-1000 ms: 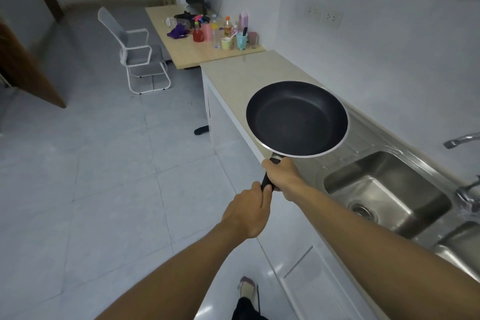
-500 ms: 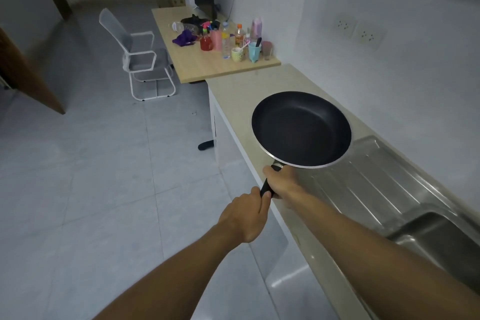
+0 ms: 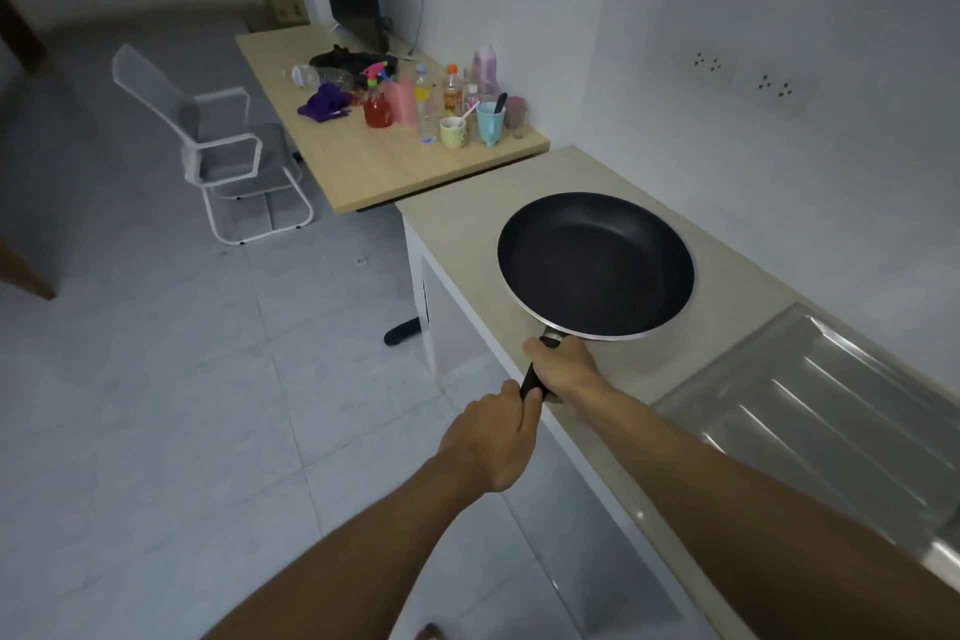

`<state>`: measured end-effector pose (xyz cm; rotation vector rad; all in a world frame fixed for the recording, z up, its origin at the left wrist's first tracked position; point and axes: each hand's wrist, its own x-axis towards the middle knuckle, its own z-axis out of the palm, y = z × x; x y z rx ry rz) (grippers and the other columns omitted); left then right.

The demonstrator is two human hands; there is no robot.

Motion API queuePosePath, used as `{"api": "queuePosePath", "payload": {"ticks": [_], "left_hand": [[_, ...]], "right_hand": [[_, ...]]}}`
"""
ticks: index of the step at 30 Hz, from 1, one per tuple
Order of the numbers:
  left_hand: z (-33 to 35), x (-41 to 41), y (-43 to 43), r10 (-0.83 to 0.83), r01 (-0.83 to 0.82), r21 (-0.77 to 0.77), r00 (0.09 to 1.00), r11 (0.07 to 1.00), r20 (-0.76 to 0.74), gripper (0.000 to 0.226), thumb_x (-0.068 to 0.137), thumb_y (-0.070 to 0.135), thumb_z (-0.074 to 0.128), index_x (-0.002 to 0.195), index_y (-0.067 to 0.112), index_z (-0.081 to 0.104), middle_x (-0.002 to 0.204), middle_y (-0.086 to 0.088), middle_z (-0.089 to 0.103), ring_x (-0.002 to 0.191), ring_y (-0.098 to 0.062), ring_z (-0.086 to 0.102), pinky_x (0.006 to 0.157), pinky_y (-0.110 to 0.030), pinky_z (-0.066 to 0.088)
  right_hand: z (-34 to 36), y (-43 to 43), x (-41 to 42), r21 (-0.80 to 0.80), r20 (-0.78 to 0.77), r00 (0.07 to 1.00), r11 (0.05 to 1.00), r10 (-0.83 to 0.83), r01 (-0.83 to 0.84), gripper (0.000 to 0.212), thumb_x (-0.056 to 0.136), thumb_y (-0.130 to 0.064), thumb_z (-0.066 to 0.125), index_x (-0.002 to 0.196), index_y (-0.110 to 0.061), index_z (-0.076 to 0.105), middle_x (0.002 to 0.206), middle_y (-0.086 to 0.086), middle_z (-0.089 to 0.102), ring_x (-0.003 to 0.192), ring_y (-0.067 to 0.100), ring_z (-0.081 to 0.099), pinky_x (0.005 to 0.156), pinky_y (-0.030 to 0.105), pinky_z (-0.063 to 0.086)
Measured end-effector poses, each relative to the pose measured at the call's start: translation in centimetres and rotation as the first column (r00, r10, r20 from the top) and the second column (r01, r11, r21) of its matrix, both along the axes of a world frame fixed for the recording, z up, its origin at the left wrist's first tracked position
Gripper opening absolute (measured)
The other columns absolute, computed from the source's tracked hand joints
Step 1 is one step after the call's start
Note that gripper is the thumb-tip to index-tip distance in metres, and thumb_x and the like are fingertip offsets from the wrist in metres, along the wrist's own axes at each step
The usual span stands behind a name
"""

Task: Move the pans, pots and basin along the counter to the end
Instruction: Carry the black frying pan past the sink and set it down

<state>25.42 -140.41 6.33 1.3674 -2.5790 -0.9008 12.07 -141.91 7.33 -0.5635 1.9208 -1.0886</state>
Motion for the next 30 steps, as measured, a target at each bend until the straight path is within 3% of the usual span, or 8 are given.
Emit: {"api": "queuePosePath", "payload": {"ticks": [5,10,13,19,24,30], "left_hand": [[-0.1,1.0,-6.6,-0.039,0.039,-0.002,0.999,0.999,-0.003,0.047,0.103,0.054,0.017,0.103,0.022,0.05,0.08,0.003,0.061,0.07,-0.015,0.061,0.065,-0.029,0.053],[-0.8,0.4,-12.3,-0.082,0.082,-0.007,0.997,0.997,-0.001,0.049,0.102,0.056,0.016,0.103,0.022,0.052,0.086,0.002,0.064,0.074,-0.016,0.063,0.074,-0.036,0.059],[-1.3,-0.6,-16.0,-0.097,0.097,-0.007,0.995,0.995,0.03,0.05,0.101,0.057,0.016,0.103,0.023,0.051,0.087,0.003,0.064,0.075,-0.015,0.063,0.075,-0.034,0.059],[-1.9,-3.3,-23.9,-0.123,0.122,0.039,0.992,0.992,0.026,0.051,0.101,0.058,0.013,0.096,0.024,0.05,0.075,0.005,0.058,0.068,-0.014,0.06,0.063,-0.032,0.052],[-2.1,-5.6,-29.6,-0.131,0.127,0.071,0.99,0.989,0.052,0.049,0.101,0.059,0.013,0.089,0.025,0.046,0.073,0.003,0.056,0.066,-0.015,0.057,0.057,-0.031,0.043],[-3.0,-7.4,-34.7,-0.16,0.148,0.141,0.984,0.979,0.078,0.05,0.101,0.058,0.013,0.094,0.023,0.048,0.075,0.001,0.056,0.067,-0.016,0.056,0.066,-0.037,0.051]], "right_hand": [[0.1,-5.5,0.8,-0.008,0.031,0.998,0.999,-0.049,0.05,0.014,0.087,-0.018,0.057,0.096,-0.008,0.057,0.085,0.006,0.059,0.077,0.019,0.061,0.04,0.02,0.048],[-0.6,-10.7,-0.1,0.018,0.025,0.997,0.997,-0.072,0.071,0.009,0.085,-0.019,0.058,0.085,-0.01,0.058,0.082,0.007,0.062,0.074,0.02,0.063,0.05,0.026,0.054],[-1.3,-14.2,-1.1,0.027,0.042,0.996,0.996,-0.084,0.083,0.014,0.085,-0.02,0.058,0.092,-0.008,0.059,0.082,0.006,0.061,0.074,0.02,0.062,0.051,0.026,0.053],[-2.9,-22.0,-4.0,0.035,0.102,0.989,0.994,-0.106,0.103,0.013,0.086,-0.019,0.058,0.091,-0.007,0.058,0.08,0.007,0.058,0.069,0.02,0.059,0.04,0.02,0.044],[-4.2,-27.8,-6.5,0.049,0.169,0.978,0.992,-0.125,0.119,0.014,0.086,-0.018,0.059,0.094,-0.006,0.059,0.081,0.006,0.057,0.071,0.019,0.06,0.048,0.025,0.051],[-6.1,-32.9,-8.3,0.104,0.19,0.972,0.987,-0.138,0.12,0.012,0.085,-0.018,0.059,0.09,-0.008,0.059,0.081,0.005,0.057,0.07,0.018,0.06,0.051,0.026,0.053]]}}
